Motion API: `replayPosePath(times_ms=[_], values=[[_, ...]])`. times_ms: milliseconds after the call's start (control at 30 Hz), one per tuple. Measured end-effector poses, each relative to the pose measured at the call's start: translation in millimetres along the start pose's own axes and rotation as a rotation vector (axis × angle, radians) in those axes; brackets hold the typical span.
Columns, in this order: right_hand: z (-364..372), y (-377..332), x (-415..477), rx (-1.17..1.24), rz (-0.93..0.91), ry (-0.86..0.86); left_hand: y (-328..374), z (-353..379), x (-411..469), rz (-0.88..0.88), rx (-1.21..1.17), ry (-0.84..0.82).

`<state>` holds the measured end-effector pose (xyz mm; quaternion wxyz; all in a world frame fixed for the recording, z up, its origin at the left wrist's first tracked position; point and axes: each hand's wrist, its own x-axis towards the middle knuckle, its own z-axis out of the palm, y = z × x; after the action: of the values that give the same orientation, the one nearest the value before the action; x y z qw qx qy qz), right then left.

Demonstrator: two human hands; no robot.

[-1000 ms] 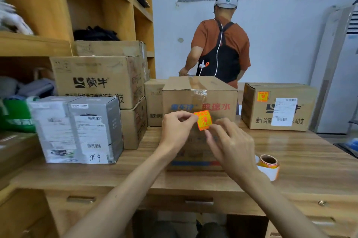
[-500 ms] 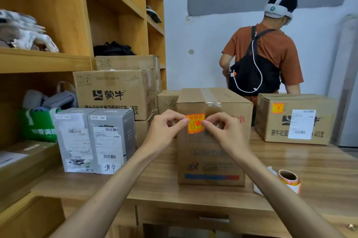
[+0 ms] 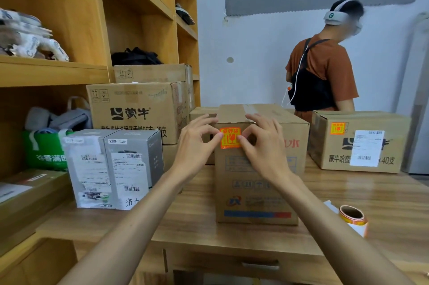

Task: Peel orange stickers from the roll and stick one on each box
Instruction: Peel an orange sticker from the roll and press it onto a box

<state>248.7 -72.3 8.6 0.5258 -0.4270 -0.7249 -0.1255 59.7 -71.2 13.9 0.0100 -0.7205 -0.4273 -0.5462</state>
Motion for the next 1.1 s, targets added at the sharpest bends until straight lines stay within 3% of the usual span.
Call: replayPosePath(times_ms=[567,867,1000,1100], values=[[15.1,4.0,2.2,-0.121,-0.023,0.113,-1.5,7.4,8.8,0.036,0.084,0.046],[14.6,4.9,4.3,-0.226,-0.07,0.124,1.8,6.7,13.4,0.129,0.35,0.064],[8.6,3.7,9.0,-0.219,-0.049,0.088,-2.3,-0.2,13.1,0.108,0.311,0.072],[2.9,6.5,18.7,-0.2,-0.047,0.079,-4.1,-7.3,15.7,0.066,0.13,-0.067]])
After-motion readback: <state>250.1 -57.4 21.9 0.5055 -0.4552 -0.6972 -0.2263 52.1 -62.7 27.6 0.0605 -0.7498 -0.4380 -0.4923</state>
